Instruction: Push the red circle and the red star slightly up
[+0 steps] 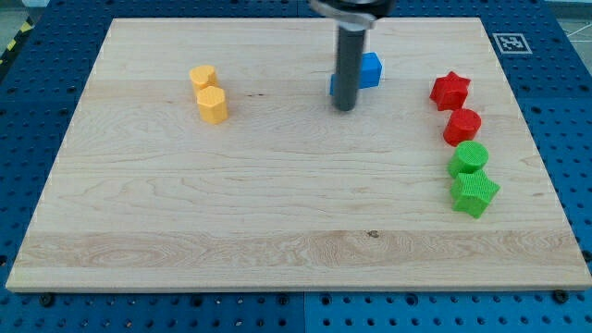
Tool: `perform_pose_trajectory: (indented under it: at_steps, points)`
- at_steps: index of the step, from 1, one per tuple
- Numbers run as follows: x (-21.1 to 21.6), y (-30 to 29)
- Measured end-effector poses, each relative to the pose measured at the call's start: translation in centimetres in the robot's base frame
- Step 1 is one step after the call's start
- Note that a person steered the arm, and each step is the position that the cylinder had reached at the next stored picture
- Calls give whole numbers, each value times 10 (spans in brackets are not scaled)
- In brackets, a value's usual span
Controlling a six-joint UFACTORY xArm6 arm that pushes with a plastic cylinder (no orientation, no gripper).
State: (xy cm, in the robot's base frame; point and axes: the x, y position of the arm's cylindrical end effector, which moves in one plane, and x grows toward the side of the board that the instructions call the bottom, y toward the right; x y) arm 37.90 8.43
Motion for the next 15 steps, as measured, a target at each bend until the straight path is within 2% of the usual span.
perform_pose_trajectory:
  at_steps: [1, 4, 9, 10, 11, 12, 13, 15]
  points:
    - [7, -17]
    - [79, 110]
    - [65, 133]
    - [71, 186]
    - [59, 201]
    - [44, 161]
    - [55, 159]
    - [48, 120]
